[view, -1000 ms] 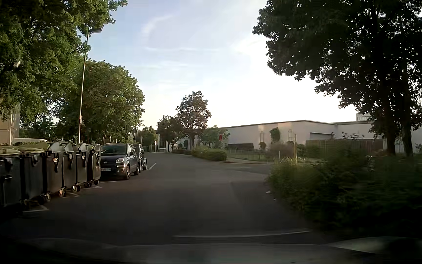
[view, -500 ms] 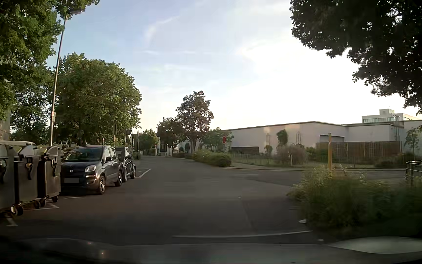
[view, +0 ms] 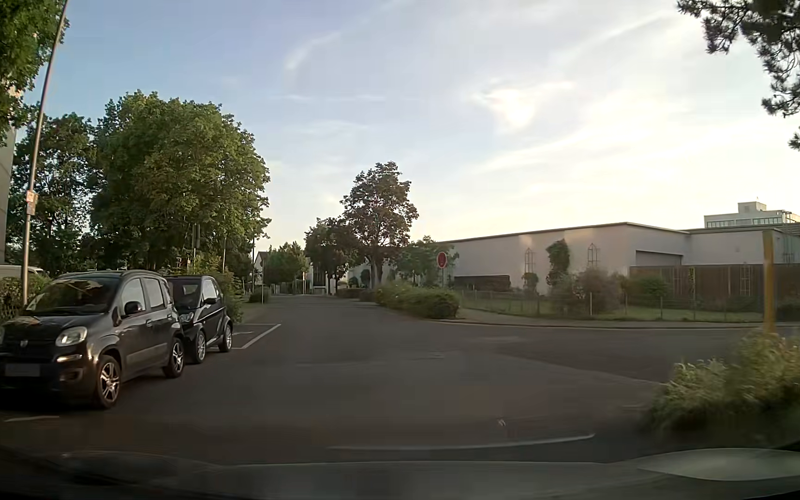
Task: Follow the waypoints while adhering to traffic rules and regulations
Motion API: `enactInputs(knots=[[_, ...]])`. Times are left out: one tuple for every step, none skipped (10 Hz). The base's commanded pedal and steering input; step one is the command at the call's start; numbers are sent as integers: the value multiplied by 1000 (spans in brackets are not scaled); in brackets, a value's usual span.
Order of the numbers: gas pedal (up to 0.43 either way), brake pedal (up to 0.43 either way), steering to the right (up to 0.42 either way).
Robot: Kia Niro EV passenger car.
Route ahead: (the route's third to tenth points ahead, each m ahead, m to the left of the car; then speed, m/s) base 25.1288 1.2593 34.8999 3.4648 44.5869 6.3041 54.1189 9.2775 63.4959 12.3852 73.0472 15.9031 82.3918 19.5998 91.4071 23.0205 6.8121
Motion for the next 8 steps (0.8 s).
enactInputs(knots=[[87, 0, -33], [87, 0, -34], [87, 0, -35], [87, 0, -34], [87, 0, -35], [87, 0, -34], [87, 0, -34], [87, 0, -34]])
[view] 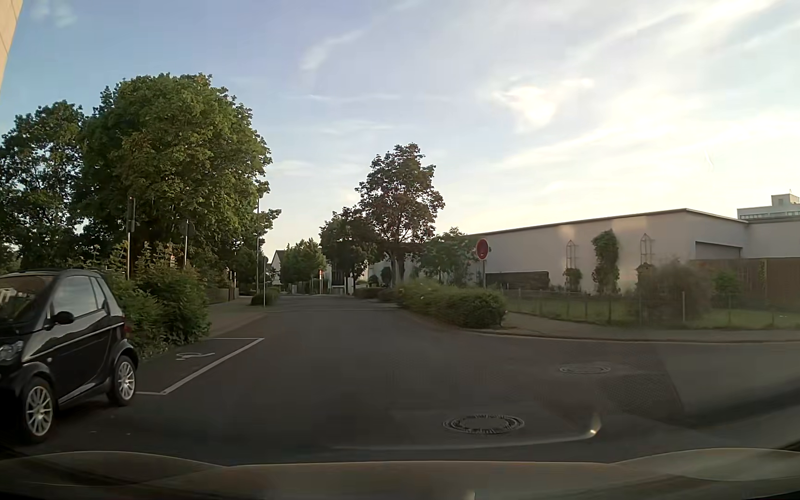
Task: Follow the waypoints while adhering to traffic rules and regulations
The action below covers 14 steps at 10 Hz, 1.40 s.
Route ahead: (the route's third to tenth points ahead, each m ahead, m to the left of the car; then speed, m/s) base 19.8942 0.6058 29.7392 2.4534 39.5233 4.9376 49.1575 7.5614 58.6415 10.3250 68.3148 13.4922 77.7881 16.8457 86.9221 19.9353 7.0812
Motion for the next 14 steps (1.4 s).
enactInputs(knots=[[79, 0, -33], [79, 0, -33], [79, 0, -33], [79, 0, -33], [67, 0, -33], [47, 0, -33], [47, 0, -33], [8, 0, -33], [0, 0, -31], [0, 0, -30], [0, 0, -30], [0, 0, -29], [0, 0, -26], [0, 0, -21]])
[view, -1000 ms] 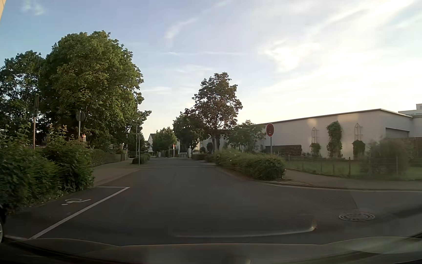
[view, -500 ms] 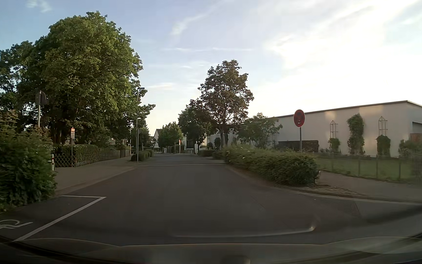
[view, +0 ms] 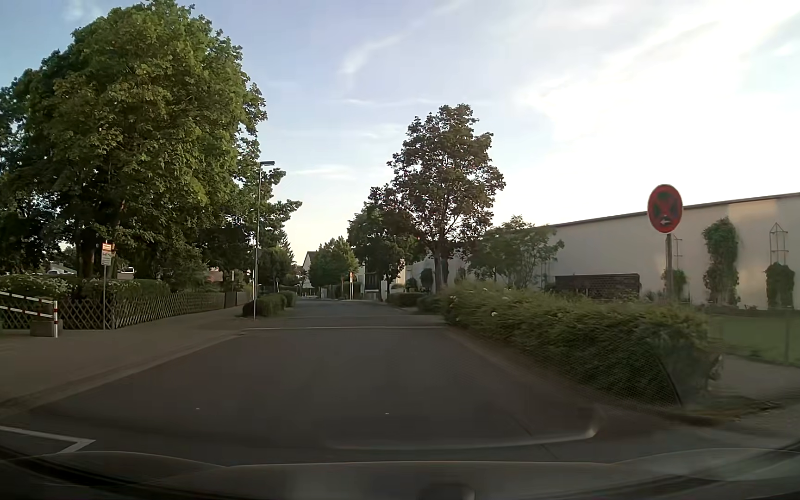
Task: Follow the waypoints while adhering to traffic rules and regulations
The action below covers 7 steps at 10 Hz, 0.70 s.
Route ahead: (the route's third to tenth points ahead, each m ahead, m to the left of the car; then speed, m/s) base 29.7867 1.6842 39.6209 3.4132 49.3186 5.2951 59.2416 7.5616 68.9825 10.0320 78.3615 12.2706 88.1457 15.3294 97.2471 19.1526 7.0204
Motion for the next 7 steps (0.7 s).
enactInputs(knots=[[0, 0, -17], [0, 0, -16], [0, 0, -16], [0, 0, -14], [0, 0, -11], [0, 0, -10], [0, 0, -10]])
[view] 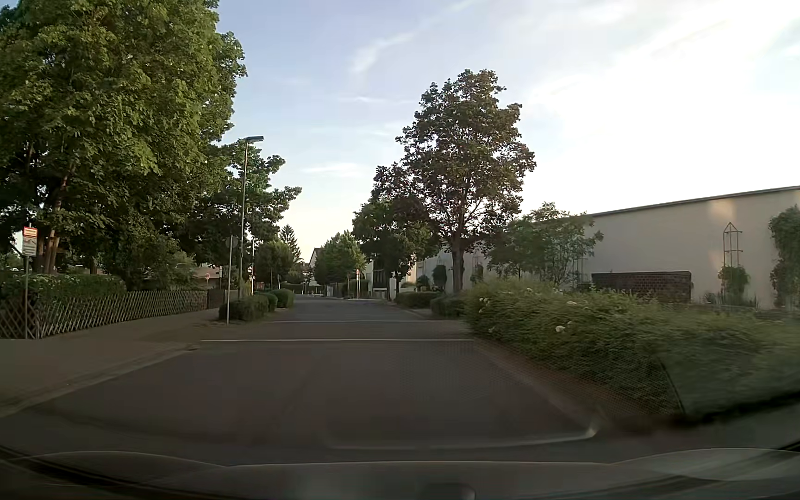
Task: Follow the waypoints while adhering to traffic rules and regulations
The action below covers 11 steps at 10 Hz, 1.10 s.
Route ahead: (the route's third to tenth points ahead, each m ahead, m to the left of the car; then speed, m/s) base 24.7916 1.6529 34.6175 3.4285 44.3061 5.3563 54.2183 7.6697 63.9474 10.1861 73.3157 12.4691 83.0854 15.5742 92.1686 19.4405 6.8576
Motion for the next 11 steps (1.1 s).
enactInputs(knots=[[0, 0, -10], [0, 0, -9], [0, 0, -7], [0, 0, -6], [0, 0, -6], [0, 0, -6], [0, 0, -6], [0, 0, -6], [0, 0, -6], [0, 0, -6], [0, 0, -6]])
